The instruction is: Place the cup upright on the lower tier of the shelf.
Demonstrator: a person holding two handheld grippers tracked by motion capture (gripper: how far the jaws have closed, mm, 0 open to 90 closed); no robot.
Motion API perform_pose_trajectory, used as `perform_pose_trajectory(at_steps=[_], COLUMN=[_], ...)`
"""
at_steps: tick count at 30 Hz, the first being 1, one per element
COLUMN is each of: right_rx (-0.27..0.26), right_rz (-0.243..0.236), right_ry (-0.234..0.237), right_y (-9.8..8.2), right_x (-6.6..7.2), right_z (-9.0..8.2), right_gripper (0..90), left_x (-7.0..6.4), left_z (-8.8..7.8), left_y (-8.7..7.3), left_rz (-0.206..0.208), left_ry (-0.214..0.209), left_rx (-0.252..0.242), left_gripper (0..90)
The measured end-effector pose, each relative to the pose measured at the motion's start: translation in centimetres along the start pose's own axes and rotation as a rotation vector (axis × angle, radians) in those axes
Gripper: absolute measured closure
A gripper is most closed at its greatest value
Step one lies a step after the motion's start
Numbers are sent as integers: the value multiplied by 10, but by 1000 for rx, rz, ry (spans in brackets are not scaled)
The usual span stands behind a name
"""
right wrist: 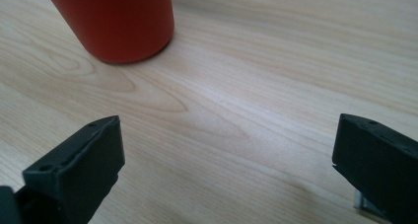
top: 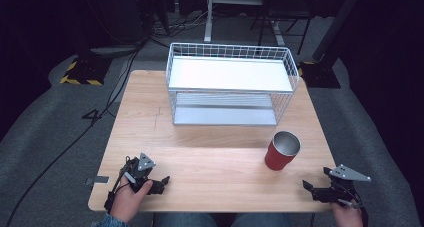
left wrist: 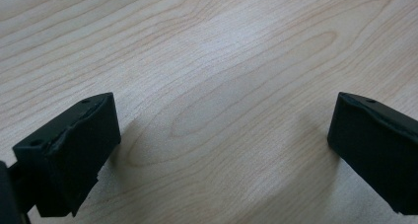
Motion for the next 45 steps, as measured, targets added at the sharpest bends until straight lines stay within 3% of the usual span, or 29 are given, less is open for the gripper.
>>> perform_pose_trajectory(at_steps=[4, 6, 21, 26, 34, 45], right_rx=[-27, -40, -125, -153, -181, -193], right_rz=[24, 8, 19, 37, 69, 90], right_ry=[-7, -6, -26, -38, -54, -100], right_y=[4, 7, 35, 44, 49, 46], right_x=[8, 13, 50, 66, 81, 87], right_z=[-6, -8, -14, -4, 13, 41], right_gripper=[0, 0, 0, 0, 0, 0], left_x=[0, 0, -1, -1, -3, -3], left_z=[0, 0, 0, -1, -2, -2], left_y=[0, 0, 0, -1, -2, -2], left_rz=[0, 1, -9, -12, -9, -5], left_ry=[2, 0, 11, 13, 8, 8], left_rx=[-2, -1, 0, 5, 0, 1], left_gripper=[1, 1, 2, 1, 1, 1])
Point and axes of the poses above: each handheld gripper's, and its own axes: z roughly forward along the jaws, y roughly out of its top, x roughly to its left, the point moved 4 cm from there along z, roughly forward along the jaws, and after that the axes turned 5 degrees about -x, right-handed, at the moved point
